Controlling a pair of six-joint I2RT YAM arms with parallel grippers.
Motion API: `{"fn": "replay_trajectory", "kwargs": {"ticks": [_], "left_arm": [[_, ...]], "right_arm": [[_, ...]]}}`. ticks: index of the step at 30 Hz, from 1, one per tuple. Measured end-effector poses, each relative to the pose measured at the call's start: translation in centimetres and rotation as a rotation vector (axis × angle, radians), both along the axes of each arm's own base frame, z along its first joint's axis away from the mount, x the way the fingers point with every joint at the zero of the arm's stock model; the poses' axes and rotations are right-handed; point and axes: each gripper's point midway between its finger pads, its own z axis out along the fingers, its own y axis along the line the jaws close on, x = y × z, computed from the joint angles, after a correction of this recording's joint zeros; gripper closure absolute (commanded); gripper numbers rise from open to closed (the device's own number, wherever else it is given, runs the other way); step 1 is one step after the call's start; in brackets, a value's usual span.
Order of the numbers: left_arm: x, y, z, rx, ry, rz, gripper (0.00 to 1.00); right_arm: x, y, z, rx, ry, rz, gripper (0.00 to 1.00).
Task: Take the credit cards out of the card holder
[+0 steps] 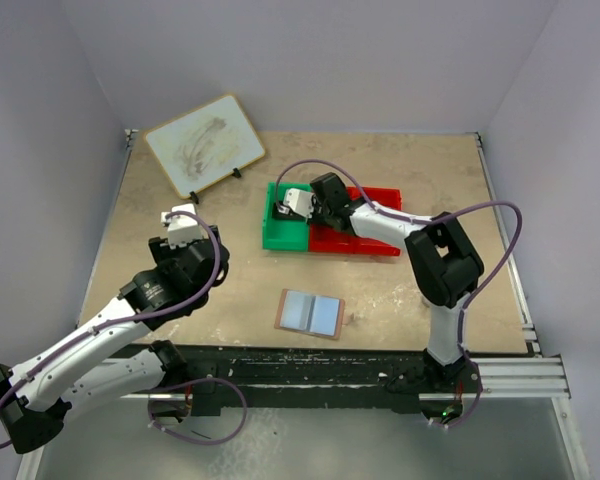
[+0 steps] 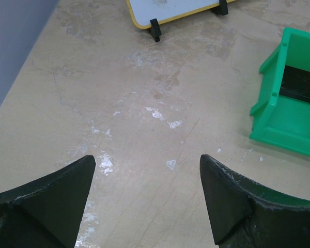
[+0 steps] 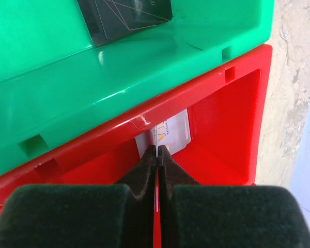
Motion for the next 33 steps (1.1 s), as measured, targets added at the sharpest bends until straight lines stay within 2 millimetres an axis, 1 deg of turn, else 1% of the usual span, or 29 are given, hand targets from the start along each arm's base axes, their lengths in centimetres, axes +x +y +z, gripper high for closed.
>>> {"fn": "replay_trajectory", "kwargs": {"ticks": [2,8,14,17,20,23,26,28,30,31,33], "left_arm": [[0.0,0.0,0.0,-0.001,0.000,-0.001,0.20],[-0.1,0.0,0.1,-0.008,-0.005,-0.002,0.20],[-0.1,0.0,0.1,-0.009,-0.003,-0.005,0.20],[-0.1,0.0,0.1,-0.008,-0.003,-0.005,0.20],[-0.1,0.0,0.1,-0.008,-0.003,-0.006,0.21],[-0.1,0.0,0.1,-0.008,-0.003,-0.006,0.21],[-0.1,0.0,0.1,-0.008,-0.002,-0.006,0.21],[-0.1,0.0,0.1,-0.008,-0.003,-0.006,0.21],[-0.1,0.0,0.1,-0.008,-0.003,-0.006,0.21],[-0.1,0.0,0.1,-0.007,-0.002,-0.006,0.21],[-0.1,0.0,0.1,-0.006,-0.001,-0.006,0.21]], "right_arm": [[0.1,-0.3,-0.1,-0.023,-0.006,0.002,1.00],[1.7,-0.8,1.3,-0.058,-0.097,-0.019,1.00],[2.2,-0.9,1.8,-0.076,-0.127,-0.012,1.00],[2.4,-0.9,1.5,-0.085,-0.131,-0.011,1.00],[2.7,-0.7,0.6,-0.097,-0.122,-0.007,1.00],[2.9,-0.7,-0.6,-0.112,-0.112,-0.008,0.96],[3.3,-0.6,-0.6,-0.110,-0.117,-0.009,0.91],[3.4,-0.6,-0.6,-0.108,-0.119,-0.012,0.84],[3.4,-0.7,-0.6,-0.107,-0.120,-0.015,0.75],[3.4,-0.7,-0.5,-0.106,-0.120,-0.017,0.72],[3.5,-0.8,-0.5,-0.103,-0.120,-0.021,0.71]]}}
